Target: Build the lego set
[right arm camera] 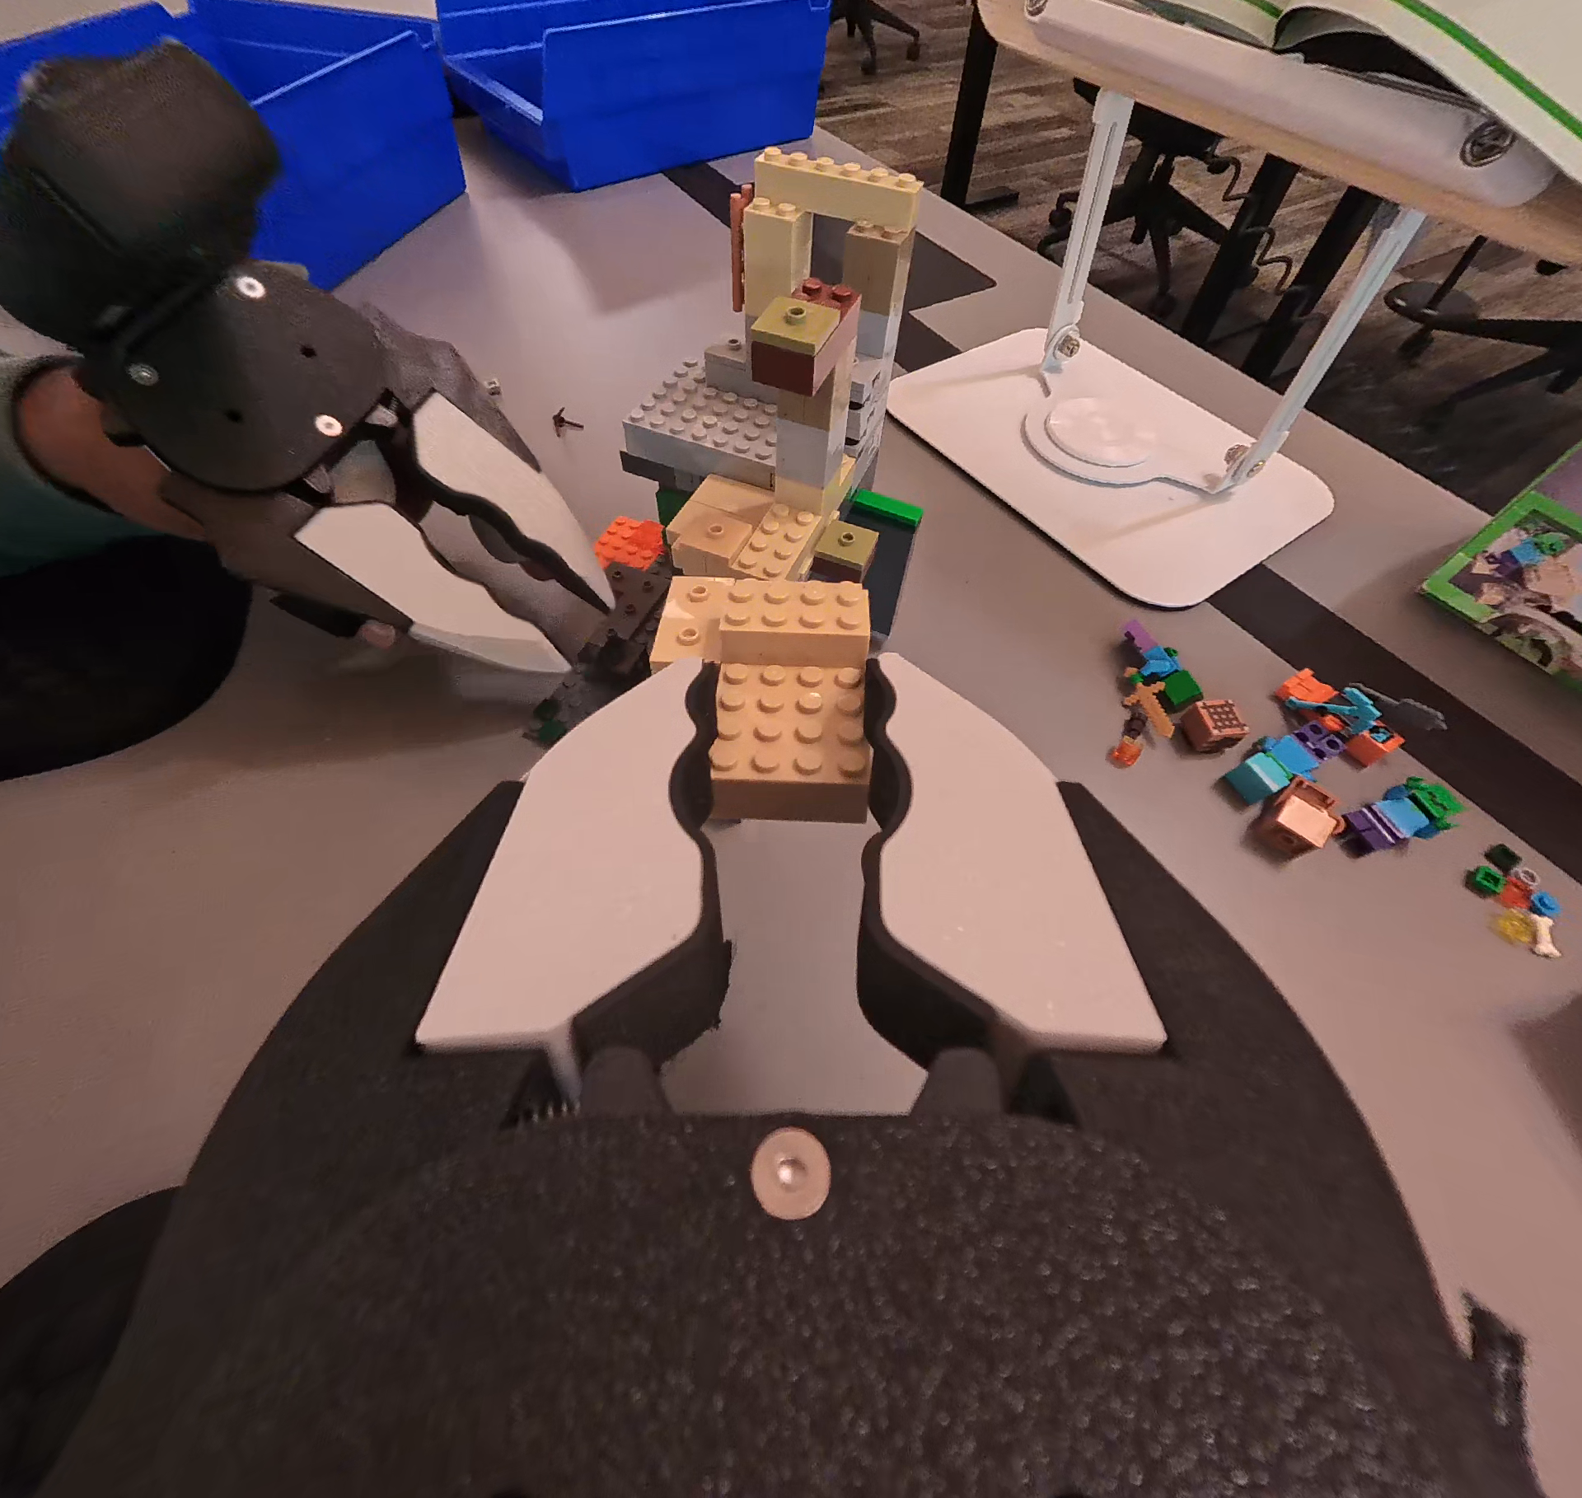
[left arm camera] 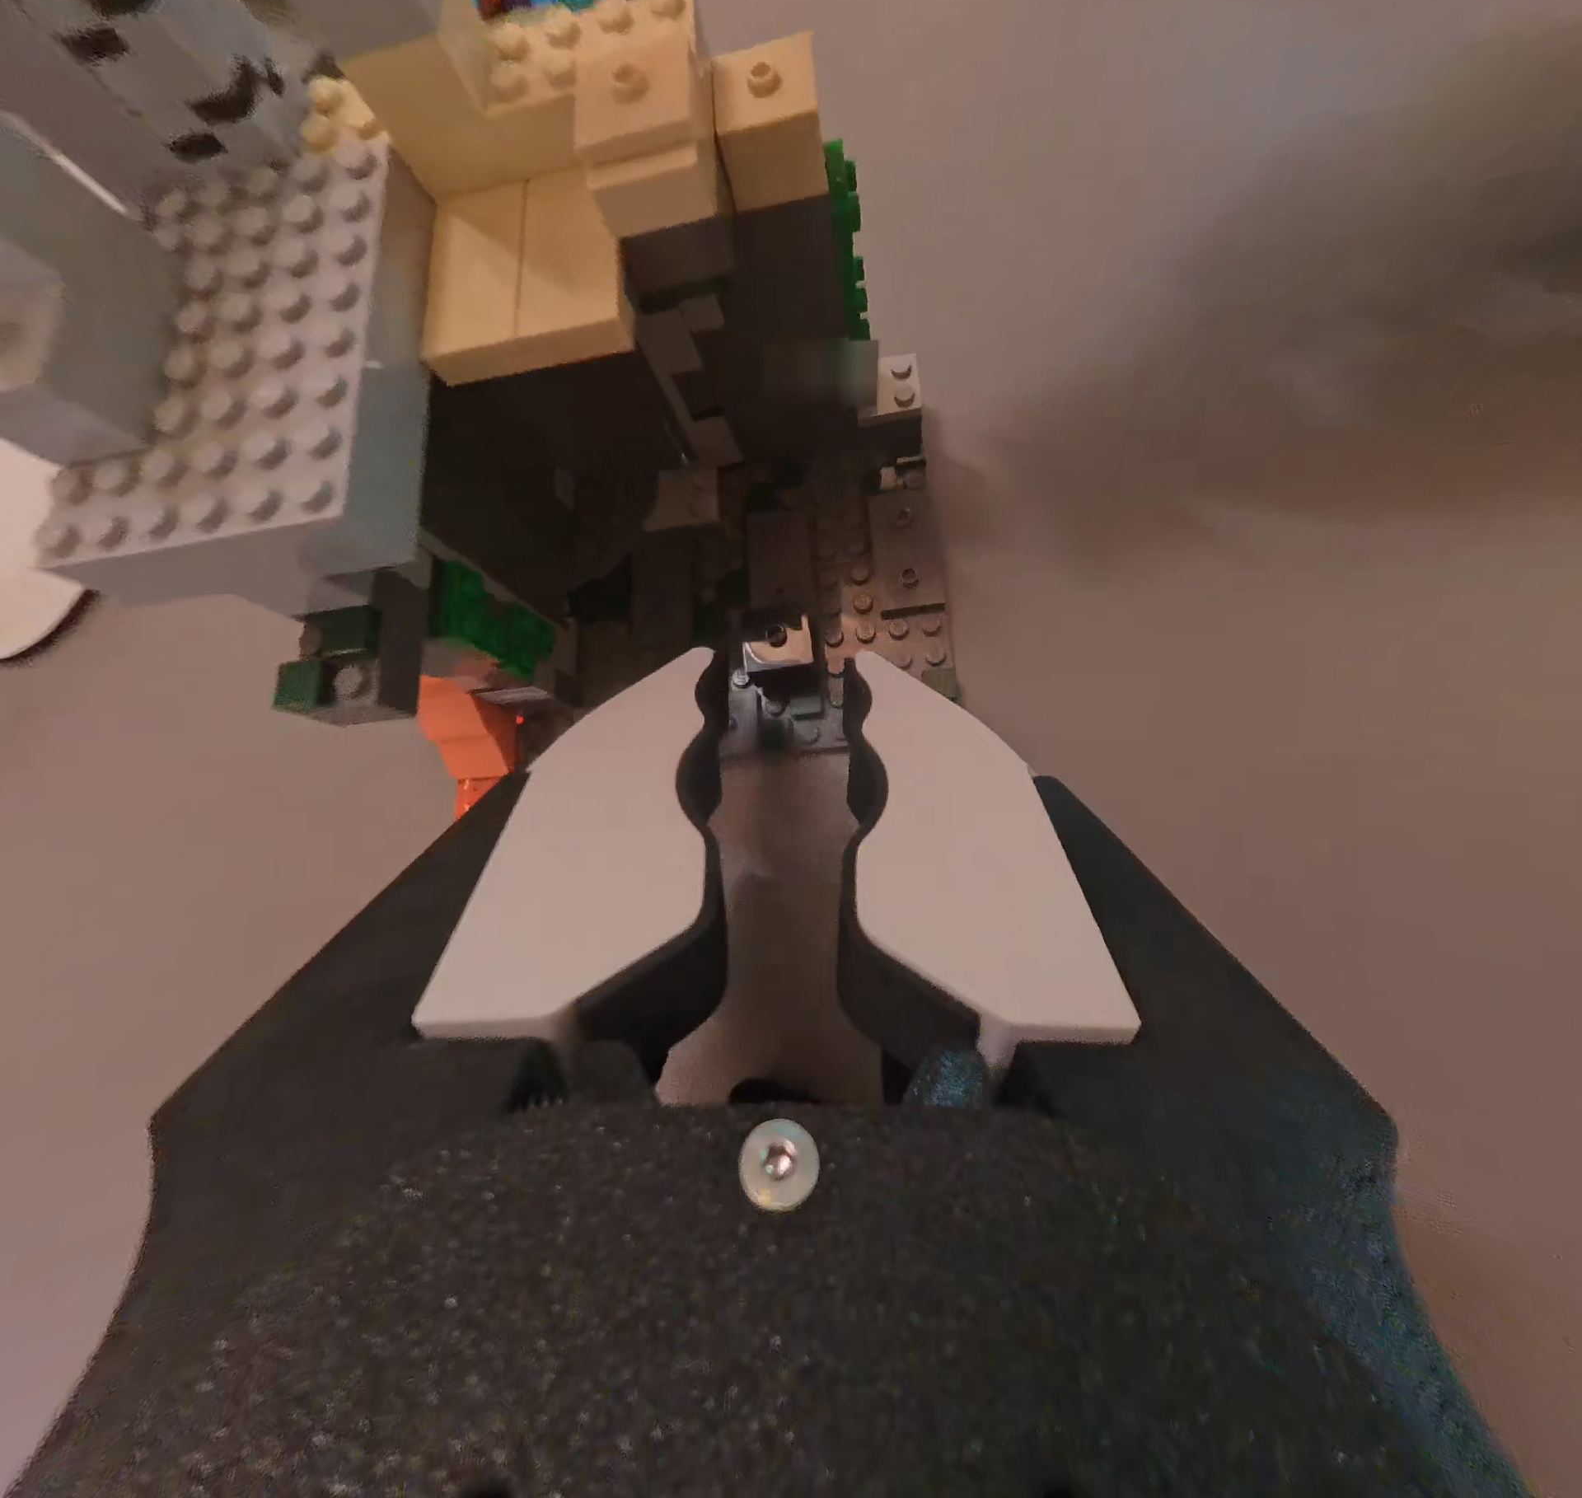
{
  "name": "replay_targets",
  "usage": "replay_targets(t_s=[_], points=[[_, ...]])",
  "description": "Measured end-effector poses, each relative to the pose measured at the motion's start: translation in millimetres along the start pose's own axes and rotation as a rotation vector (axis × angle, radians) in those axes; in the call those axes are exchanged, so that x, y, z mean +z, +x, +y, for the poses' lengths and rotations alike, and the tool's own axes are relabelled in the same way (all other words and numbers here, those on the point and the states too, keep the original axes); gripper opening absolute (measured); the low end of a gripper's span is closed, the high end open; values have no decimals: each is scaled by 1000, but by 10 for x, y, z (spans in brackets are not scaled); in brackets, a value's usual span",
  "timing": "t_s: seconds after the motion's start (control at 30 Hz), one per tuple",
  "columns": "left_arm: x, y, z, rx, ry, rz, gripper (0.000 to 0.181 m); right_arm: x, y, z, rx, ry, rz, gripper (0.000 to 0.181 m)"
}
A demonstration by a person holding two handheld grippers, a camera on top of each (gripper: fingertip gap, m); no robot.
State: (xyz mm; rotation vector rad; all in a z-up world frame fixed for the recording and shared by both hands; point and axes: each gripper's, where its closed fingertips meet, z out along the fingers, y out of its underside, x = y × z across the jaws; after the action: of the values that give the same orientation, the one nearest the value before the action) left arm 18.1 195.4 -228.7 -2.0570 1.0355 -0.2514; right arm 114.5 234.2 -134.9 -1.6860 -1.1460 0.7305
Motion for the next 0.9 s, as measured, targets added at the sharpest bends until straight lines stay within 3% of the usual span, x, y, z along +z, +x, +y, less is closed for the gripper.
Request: replay_targets(t_s=[0.37, 0.5, 0.73, 0.9], points=[[-448, -326, -393, -101, 395, -94, 0, -31, 84, -83, 63, 49, 44, 33], [-523, -419, -446, -130, 427, -137, 0, -75, 140, -244, 98, 78, 77, 33], [-712, -853, -700, -118, 473, -266, 0, -71, 236, -814, 92, 24, 143, 33], [-600, -1103, -903, -112, 457, -197, 31, 138, 217, -1058, 63, -87, 160, 33]])
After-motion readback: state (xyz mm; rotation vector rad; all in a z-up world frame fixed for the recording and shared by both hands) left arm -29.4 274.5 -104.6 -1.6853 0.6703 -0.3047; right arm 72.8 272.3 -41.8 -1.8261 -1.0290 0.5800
